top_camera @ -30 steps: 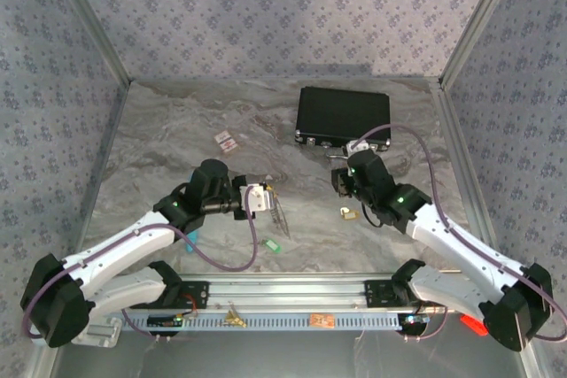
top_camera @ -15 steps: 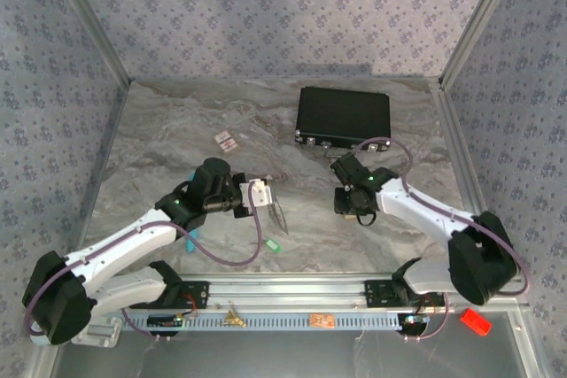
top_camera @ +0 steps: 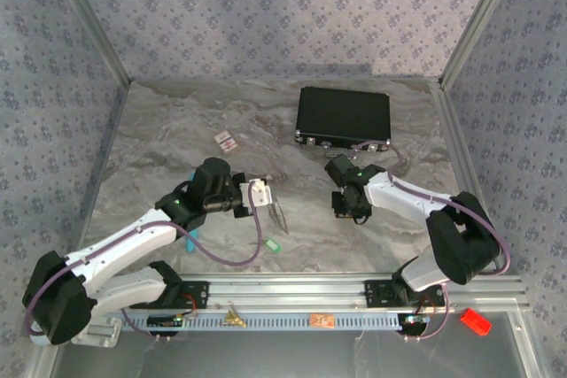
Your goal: Put the keys on the keyring
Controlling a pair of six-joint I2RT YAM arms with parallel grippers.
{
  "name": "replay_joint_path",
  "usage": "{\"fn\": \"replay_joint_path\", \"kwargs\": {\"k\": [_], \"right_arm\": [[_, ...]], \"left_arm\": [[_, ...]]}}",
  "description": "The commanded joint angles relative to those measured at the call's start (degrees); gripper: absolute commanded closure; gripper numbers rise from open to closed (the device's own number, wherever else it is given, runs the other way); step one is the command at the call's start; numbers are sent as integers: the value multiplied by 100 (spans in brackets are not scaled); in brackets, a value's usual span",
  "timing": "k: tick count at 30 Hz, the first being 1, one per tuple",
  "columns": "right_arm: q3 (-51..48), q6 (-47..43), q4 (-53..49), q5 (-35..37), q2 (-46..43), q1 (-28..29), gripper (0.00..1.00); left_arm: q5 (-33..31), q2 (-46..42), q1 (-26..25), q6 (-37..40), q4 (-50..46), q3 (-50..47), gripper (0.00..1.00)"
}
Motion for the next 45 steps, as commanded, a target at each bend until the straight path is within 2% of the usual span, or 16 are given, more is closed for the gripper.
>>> {"fn": "replay_joint_path", "kwargs": {"k": [1, 37, 45], "right_arm": [[39, -26, -75, -26, 81, -14, 76], [215, -143, -34, 118, 428, 96, 87], [233, -178, -109, 187, 416, 109, 97]], "left_arm": [[160, 3, 42, -38, 41, 174, 100], [314, 37, 111, -36, -29, 201, 100], [306, 32, 107, -42, -45, 214, 100]]}}
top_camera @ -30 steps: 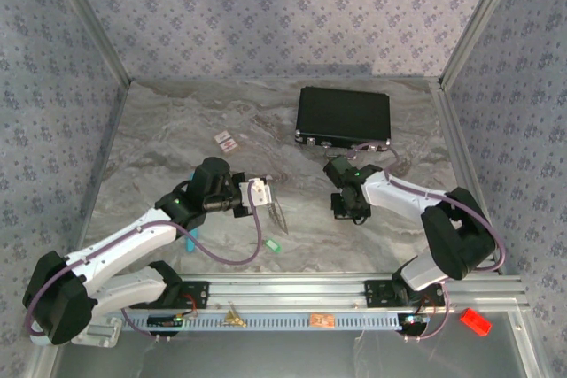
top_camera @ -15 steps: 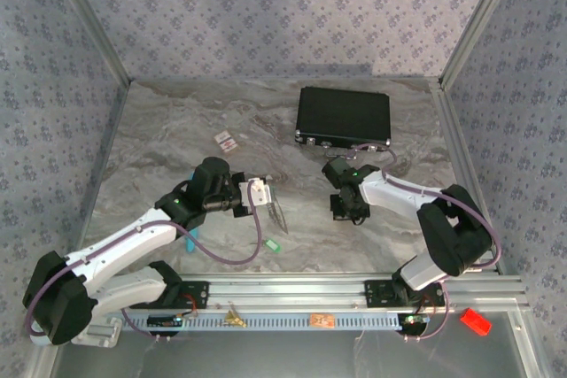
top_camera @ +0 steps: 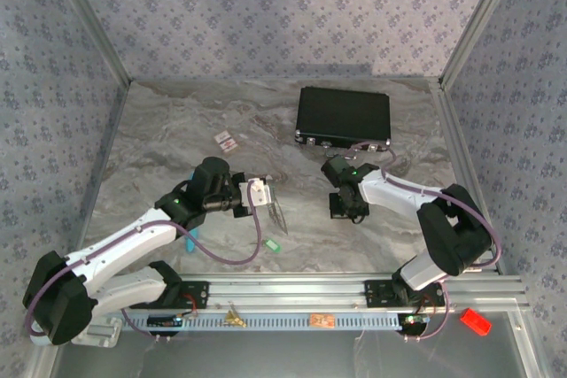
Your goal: Put the keys on the keyring
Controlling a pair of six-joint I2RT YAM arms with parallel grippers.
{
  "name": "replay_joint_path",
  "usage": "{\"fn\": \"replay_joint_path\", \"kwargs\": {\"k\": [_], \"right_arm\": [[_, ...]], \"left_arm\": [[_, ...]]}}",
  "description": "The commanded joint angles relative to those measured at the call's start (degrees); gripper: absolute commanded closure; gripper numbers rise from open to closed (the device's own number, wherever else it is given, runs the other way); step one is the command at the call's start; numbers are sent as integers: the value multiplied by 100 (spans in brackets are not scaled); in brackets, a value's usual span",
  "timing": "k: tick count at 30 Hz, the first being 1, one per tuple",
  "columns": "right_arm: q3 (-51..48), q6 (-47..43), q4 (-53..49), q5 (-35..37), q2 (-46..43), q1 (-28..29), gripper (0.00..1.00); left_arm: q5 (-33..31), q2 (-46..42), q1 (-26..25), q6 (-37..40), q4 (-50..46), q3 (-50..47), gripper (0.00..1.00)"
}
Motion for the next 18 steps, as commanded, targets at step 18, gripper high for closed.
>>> {"fn": "replay_joint_path", "kwargs": {"k": [18], "right_arm": [[-784, -2885, 2021, 48, -2746, 972, 100]], "left_arm": [[-88, -36, -18, -1207, -423, 515, 100]]}}
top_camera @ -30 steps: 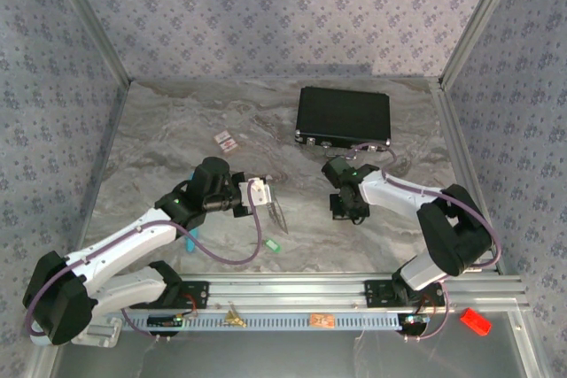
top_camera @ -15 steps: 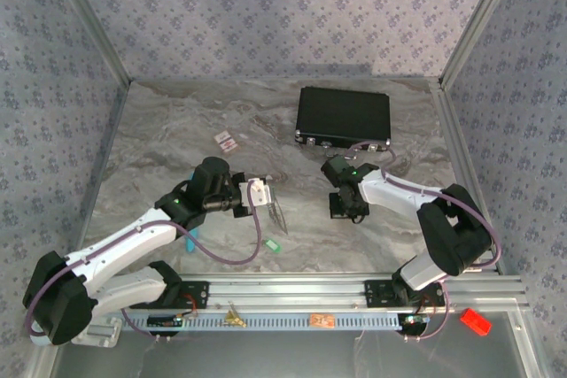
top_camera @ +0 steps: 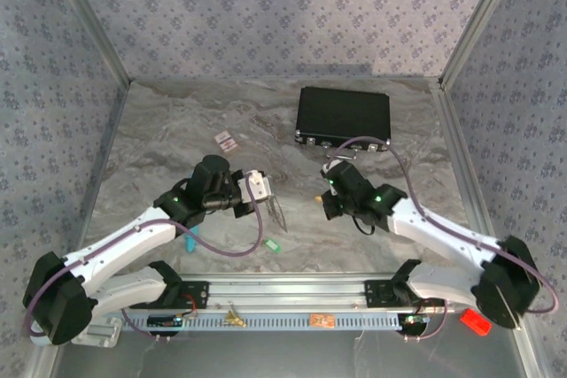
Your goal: Put the keys on the keyring
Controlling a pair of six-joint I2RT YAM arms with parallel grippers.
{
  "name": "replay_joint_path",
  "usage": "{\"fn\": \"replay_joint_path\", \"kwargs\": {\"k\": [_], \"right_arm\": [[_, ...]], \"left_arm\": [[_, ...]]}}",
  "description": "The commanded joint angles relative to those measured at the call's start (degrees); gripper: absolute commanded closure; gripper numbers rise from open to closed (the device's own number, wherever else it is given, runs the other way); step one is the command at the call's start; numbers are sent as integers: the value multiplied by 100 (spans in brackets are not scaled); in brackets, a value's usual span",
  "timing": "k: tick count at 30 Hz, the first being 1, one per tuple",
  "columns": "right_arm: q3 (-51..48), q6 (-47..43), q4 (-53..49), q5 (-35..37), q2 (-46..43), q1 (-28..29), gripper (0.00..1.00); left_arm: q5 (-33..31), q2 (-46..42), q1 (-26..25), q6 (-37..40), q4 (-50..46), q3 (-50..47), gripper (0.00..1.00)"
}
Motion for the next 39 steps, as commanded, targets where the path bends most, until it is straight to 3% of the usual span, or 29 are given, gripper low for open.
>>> {"fn": "replay_joint_path", "kwargs": {"k": [1, 9, 16, 30, 35, 39], "right_arm": [[-159, -1346, 786, -424, -335, 13, 100], [249, -2943, 826, -2568, -408, -87, 100], [743, -3283, 367, -3520, -48, -72, 100], [1125, -3291, 112, -3649, 283, -12, 100], [1203, -2805, -435, -2727, 395, -123, 100], [1479, -1665, -1915, -1784, 768, -189, 100]], "left_arm": [[-61, -31, -26, -269, -198, 349, 100], [-17, 29, -67, -243, -550, 677, 100], [387, 264, -175, -228, -906, 952, 100], [665, 423, -296, 58, -989, 1012, 100], [23, 357, -300, 4, -935, 976, 100], [-197, 204, -297, 57, -891, 868, 100]]}}
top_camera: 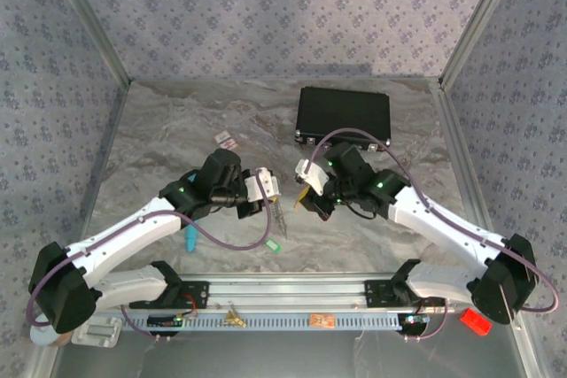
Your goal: Put the keys on the keyring
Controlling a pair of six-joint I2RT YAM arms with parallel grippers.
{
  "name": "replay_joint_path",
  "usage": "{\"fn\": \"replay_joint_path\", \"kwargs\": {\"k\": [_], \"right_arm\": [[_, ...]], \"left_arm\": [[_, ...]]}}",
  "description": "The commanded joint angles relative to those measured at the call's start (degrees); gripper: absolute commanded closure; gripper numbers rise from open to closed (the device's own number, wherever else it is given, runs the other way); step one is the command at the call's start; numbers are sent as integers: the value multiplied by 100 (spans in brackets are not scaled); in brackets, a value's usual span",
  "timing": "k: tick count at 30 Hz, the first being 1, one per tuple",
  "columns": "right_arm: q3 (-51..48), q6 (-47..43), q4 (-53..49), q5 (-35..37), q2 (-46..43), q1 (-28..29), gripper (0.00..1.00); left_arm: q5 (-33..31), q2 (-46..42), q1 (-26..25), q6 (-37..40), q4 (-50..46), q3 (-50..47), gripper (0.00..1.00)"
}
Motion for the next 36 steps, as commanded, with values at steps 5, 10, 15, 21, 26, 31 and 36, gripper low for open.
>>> {"fn": "replay_joint_path", "kwargs": {"k": [5, 10, 15, 21, 26, 31, 36], "right_arm": [[381, 2458, -2378, 826, 524, -12, 100], [177, 2885, -2601, 615, 933, -246, 100], [245, 2547, -2198, 544, 1921, -321, 100], [596, 2372, -1969, 787, 2568, -404, 100], [786, 2288, -1801, 946, 2870, -483, 100], [950, 2176, -1755, 958, 3133, -532, 100], [1015, 2159, -1634, 963, 3269, -558, 100]], "left_arm": [[-241, -236, -32, 155, 284, 0, 100], [-197, -253, -37, 210, 359, -71, 100], [-127, -287, -32, 181, 355, -96, 100], [-134, -341, -33, 203, 313, -96, 100], [-132, -317, -39, 230, 318, -113, 100], [-125, -262, -37, 249, 320, -105, 100], [-125, -227, -33, 263, 337, -112, 100]]}}
